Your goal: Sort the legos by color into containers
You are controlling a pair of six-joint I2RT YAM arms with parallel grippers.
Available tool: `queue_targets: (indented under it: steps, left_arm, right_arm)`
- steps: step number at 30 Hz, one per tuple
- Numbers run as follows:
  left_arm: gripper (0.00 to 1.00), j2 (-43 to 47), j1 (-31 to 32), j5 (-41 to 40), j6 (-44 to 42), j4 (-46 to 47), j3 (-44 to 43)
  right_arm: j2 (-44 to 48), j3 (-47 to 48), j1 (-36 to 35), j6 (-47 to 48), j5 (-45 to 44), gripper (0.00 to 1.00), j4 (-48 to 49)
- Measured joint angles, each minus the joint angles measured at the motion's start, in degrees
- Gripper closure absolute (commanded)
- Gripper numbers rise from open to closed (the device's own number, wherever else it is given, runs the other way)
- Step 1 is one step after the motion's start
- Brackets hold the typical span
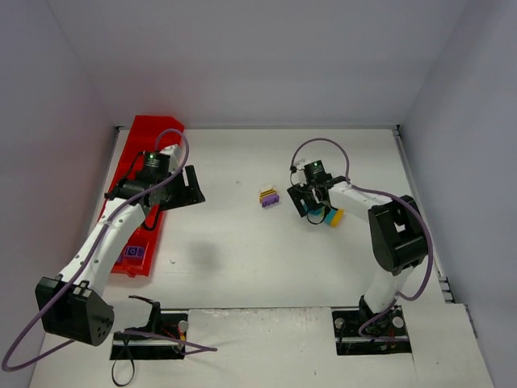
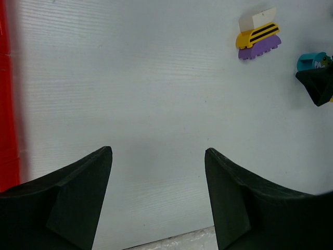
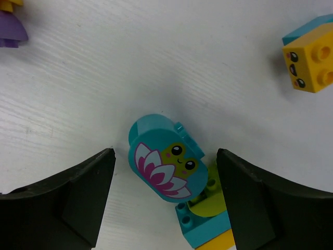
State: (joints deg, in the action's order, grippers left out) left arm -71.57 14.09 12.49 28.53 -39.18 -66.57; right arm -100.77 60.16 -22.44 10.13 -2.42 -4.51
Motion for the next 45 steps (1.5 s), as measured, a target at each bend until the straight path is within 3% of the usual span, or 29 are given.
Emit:
queue_targets:
  steps: [5,13,17,22,34,45]
  left_arm:
    - [0.34,0.0,0.6,1.0,-0.5,0.0,0.0]
    - [0.34,-0.1,1.4,2.2,-0.9,0.0,0.0]
    - [0.34,-0.1,1.7,3.0,-0.8,0.0,0.0]
    - [0.34,-0.3,2.3,5.2,-0.2,0.1,-0.1]
    - [0.28,-4.0,2.7,15.1,4.0,3.7,-6.9]
    - [0.27,-6.6,5.8,23.1,8.3,6.1,-11.1]
  right_arm:
    - [-0.8,-0.1,0.0,0.5,3.2,0.36,0.7]
    - [-0.8,-1.6,0.0,0.6,6.4,0.69,2.8]
    - [-0.2,-2.4,0.0,-0.1,7.7,1.00,4.0]
    - [3.6,-4.7,-2.4,-2.3,10.1,1.00,3.9]
    - [23.8,-5.3,-23.3,-4.8,9.2,1.00,10.4]
    - [25.1,-4.6,-29.6,-5.1,8.3,1.00,12.2]
